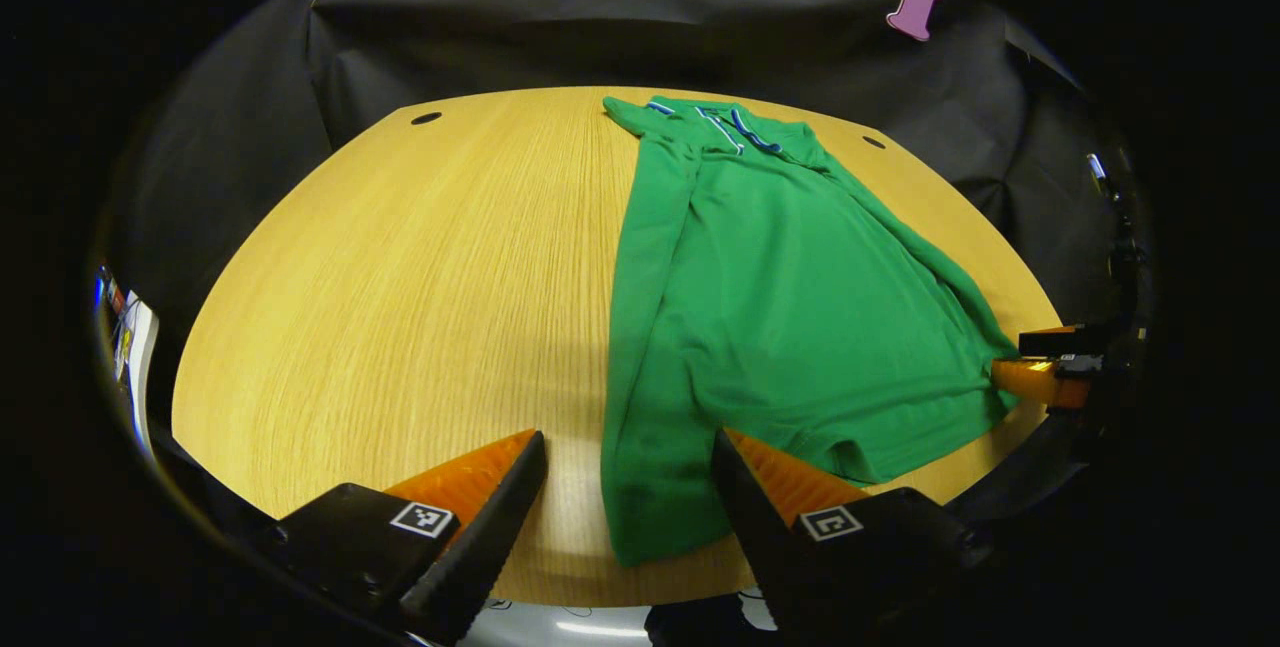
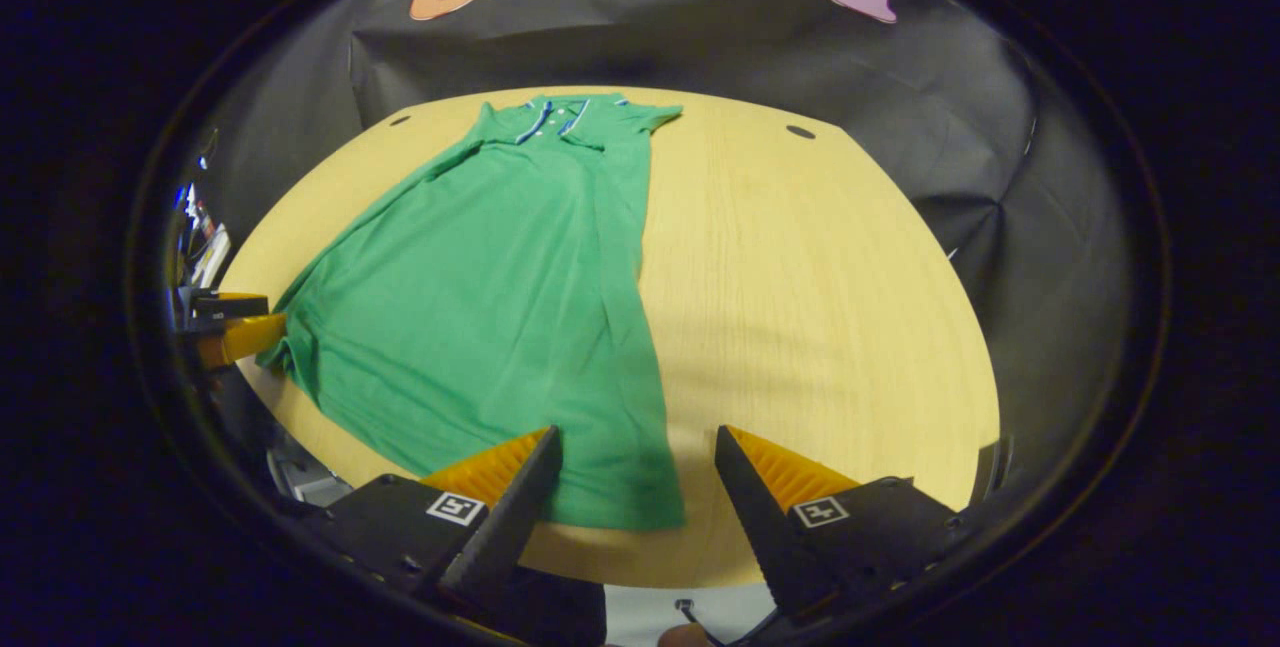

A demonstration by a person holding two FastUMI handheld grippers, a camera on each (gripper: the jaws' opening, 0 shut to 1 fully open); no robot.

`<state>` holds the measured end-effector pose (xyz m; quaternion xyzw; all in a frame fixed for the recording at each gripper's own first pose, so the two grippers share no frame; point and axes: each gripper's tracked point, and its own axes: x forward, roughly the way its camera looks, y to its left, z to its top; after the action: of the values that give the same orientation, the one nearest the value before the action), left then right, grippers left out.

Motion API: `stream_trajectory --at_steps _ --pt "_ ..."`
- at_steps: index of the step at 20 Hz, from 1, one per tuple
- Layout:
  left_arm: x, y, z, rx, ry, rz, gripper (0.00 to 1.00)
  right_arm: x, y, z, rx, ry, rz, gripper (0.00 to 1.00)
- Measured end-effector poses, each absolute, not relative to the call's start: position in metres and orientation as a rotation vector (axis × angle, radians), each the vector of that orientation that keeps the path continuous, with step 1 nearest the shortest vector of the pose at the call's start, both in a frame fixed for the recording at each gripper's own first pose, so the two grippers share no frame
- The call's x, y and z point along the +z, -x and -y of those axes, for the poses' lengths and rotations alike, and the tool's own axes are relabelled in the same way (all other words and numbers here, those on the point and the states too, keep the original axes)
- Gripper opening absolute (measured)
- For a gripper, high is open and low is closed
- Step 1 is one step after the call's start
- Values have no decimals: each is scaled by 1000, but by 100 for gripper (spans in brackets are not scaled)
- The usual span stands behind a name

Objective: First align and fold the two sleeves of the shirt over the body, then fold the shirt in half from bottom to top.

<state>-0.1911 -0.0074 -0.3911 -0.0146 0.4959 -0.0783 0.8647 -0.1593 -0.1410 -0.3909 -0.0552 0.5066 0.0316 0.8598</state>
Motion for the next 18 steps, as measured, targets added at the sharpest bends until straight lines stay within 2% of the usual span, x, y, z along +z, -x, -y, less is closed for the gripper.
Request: stream_trajectory --at_steps 2,4,5,6,7,8,9,10,11,18 --pt "-394 192 7 -167 13 -1050 100 -395 165 129 93 106 -1080 87" --pt "-395 192 0 -144 2 -1055 100 -398 166 122 120 67 -1098 71" --pt "-393 193 -2 -136 13 -1057 94 -397 162 124 120 58 -1091 53" --pt "-394 192 -4 -122 22 -1059 93 -398 165 123 122 43 -1101 36" --pt "-395 192 -7 -101 31 -1060 82 -397 163 122 121 35 -1098 19" --pt "-394 191 -8 -89 44 -1059 55 -397 163 122 118 31 -1104 15" --pt "-395 191 -5 -95 44 -1057 28 -396 162 122 118 36 -1105 4" --pt "-395 191 -3 -104 38 -1057 13 -396 160 121 116 43 -1103 4" --pt "-394 191 -1 -110 42 -1059 6 -395 161 120 123 45 -1107 0" --pt "-371 183 -3 -125 94 -1049 6 -372 152 122 112 18 -1069 0"
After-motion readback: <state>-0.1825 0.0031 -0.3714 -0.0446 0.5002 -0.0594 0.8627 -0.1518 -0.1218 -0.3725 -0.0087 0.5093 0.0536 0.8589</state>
